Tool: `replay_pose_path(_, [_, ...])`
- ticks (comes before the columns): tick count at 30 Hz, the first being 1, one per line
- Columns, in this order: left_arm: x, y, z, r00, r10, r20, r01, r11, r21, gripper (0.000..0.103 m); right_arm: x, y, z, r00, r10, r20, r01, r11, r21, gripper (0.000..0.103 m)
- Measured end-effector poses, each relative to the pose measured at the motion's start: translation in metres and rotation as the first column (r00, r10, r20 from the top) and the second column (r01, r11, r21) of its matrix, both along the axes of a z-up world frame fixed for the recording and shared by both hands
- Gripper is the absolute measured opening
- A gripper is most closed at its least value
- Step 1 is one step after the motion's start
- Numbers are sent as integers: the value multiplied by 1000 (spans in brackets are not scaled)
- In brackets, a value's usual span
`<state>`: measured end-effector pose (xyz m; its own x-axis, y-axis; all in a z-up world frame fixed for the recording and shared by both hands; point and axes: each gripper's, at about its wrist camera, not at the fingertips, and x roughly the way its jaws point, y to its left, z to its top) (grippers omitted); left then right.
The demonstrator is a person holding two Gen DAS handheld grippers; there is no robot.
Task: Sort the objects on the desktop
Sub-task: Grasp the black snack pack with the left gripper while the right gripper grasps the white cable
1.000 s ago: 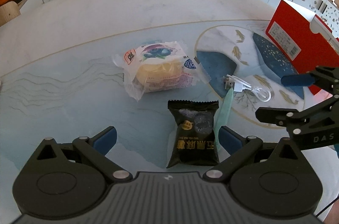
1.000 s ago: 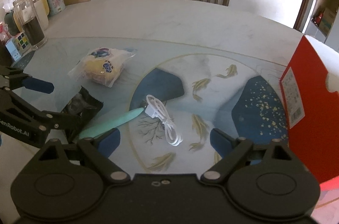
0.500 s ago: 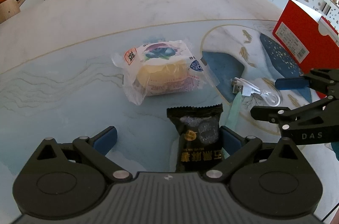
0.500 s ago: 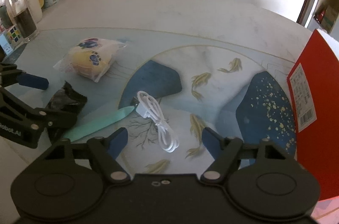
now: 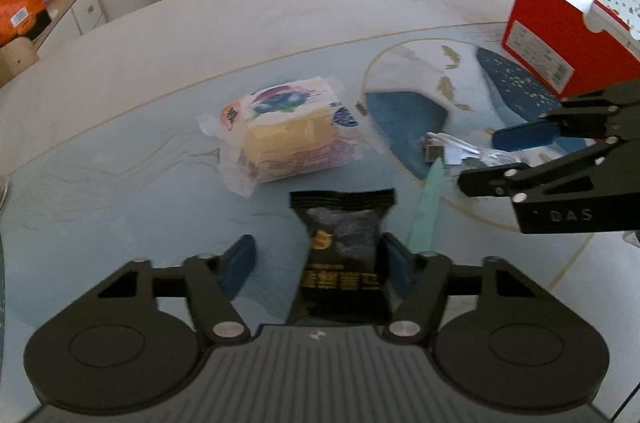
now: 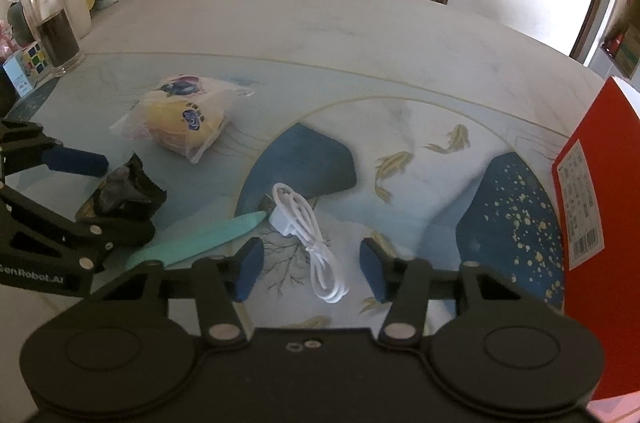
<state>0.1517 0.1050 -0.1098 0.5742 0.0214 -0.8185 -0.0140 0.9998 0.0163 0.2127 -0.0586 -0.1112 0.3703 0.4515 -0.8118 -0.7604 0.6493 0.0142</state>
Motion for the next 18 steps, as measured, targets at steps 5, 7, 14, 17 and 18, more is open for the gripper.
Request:
replay_pose_path(5, [0, -7, 1, 1000, -25, 7, 25, 1000, 2, 42, -2, 2, 2, 1000, 12, -3, -12, 1000, -8, 37])
replay_pose_path(7, [0, -9, 1, 999, -35, 9, 35, 999, 11, 38, -3, 2, 3, 1000, 14, -2, -14, 1000, -12, 26])
replay_pose_path(14, [1, -10, 3, 999, -39, -1, 39, 999, 23, 34, -5, 1, 5, 1000, 7, 3, -7, 1000, -27, 12])
replay_pose_path(17, [0, -9, 3, 999, -32, -6, 33, 999, 20, 33, -6, -1, 5, 1000, 0, 5, 0, 1000, -26, 11])
replay_pose_path(18, [-1, -8, 3, 1000, -31, -7, 31, 999, 18, 33, -6, -2, 6, 1000, -3, 9, 3, 1000, -26, 11])
